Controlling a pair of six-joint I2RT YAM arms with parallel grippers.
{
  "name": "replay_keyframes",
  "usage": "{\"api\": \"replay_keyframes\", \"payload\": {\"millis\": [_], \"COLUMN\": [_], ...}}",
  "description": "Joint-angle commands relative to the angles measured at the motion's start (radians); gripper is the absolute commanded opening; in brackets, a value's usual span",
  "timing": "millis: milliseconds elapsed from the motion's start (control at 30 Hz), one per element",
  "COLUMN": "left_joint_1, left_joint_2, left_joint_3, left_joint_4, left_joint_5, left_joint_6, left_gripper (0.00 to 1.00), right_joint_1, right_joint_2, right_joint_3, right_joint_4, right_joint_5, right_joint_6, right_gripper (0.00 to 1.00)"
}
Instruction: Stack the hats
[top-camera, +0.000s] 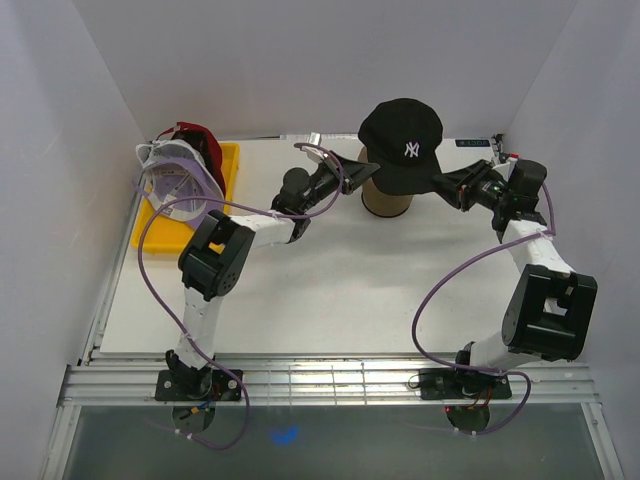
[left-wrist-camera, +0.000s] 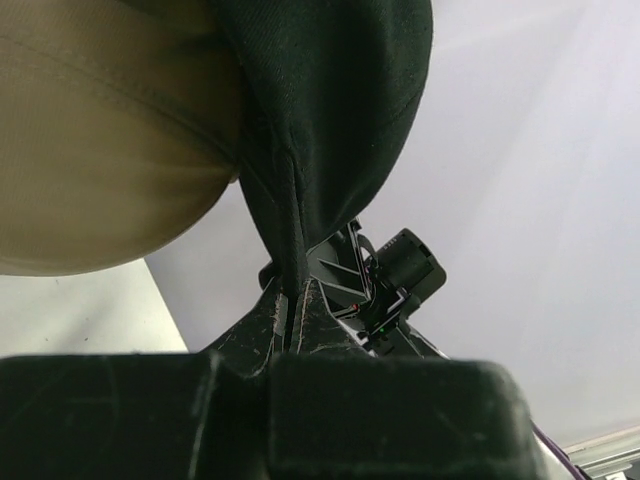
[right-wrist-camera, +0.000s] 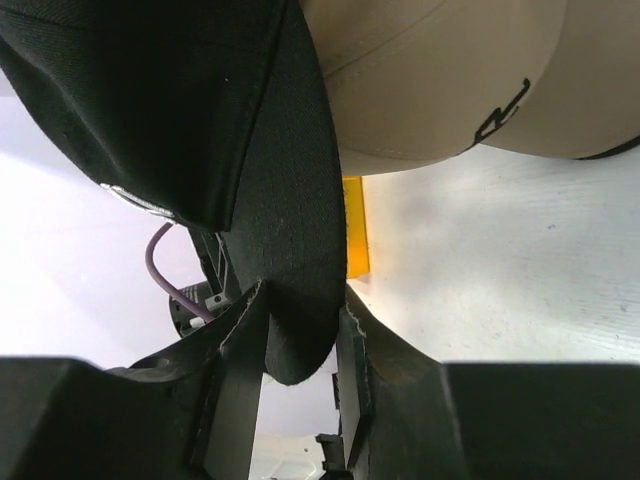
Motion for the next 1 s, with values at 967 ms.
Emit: {"api": "replay_keyframes", "payload": {"millis": [967], "left_joint_1": [-0.039], "left_joint_2": [0.046], "left_joint_3": [-0.021], "left_joint_4": [-0.143], "left_joint_5": [0.161], "left_joint_6": [0.04], "left_gripper": [0.0], "right_joint_1": [0.02], "right_joint_2": [0.056], "right_joint_3": [0.041], "right_joint_4": [-0.162], "right_joint_5": [0.064], "right_joint_6": [-0.261], "right_gripper": [0.22]}}
